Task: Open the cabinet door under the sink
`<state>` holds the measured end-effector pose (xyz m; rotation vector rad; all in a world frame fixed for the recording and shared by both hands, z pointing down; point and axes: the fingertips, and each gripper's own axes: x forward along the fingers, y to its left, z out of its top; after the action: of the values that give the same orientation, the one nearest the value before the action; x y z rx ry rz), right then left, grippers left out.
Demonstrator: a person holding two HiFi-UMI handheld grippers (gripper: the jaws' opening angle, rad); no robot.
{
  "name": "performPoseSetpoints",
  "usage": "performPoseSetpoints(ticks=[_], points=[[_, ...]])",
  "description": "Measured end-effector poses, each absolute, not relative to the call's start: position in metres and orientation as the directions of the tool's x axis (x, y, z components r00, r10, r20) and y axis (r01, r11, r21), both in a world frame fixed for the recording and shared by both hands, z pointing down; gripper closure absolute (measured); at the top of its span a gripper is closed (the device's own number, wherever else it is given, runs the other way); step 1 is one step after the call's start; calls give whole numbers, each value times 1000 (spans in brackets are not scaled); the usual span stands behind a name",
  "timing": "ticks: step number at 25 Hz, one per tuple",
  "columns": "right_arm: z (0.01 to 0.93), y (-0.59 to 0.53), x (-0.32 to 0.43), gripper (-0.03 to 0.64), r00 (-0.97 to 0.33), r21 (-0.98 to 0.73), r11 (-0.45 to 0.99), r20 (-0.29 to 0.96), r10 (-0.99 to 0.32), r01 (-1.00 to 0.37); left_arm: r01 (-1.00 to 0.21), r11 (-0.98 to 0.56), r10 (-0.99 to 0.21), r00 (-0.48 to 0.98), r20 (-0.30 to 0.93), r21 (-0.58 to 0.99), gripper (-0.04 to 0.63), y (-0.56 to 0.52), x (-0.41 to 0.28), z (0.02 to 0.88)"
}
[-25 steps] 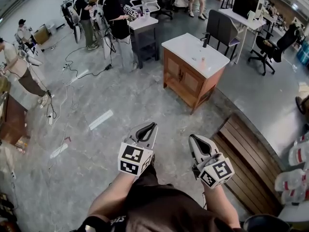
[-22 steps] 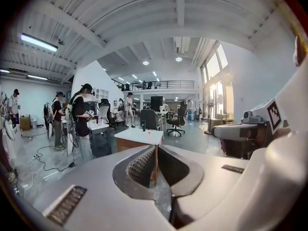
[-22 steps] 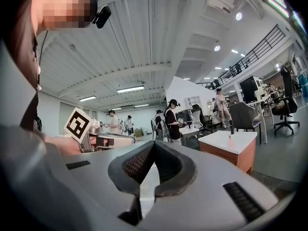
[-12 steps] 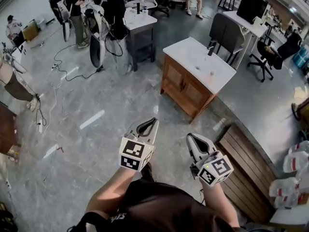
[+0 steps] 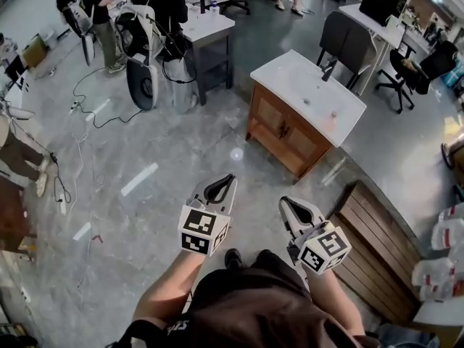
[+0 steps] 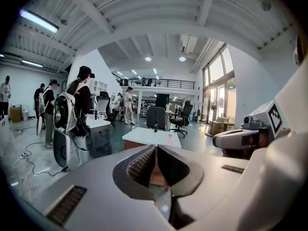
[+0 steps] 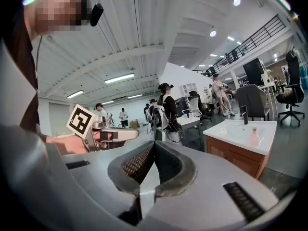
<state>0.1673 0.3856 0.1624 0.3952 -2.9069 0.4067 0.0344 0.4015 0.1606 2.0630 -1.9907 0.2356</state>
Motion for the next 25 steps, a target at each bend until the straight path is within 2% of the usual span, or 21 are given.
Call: performPoseSetpoints(ticks=[11, 17, 25], points=[[197, 292, 139, 603, -935, -303, 894, 236, -264, -329, -994, -33, -931, 70, 357, 109, 565, 322, 4, 192], [220, 208, 114, 603, -941, -353, 881, 236, -243, -316, -991, -38, -903, 90, 421, 129, 565, 229, -8, 222], [253, 77, 105, 603, -933, -386, 858, 252, -256, -340, -982, -139, -864, 184, 468, 130, 565, 94, 11, 245]])
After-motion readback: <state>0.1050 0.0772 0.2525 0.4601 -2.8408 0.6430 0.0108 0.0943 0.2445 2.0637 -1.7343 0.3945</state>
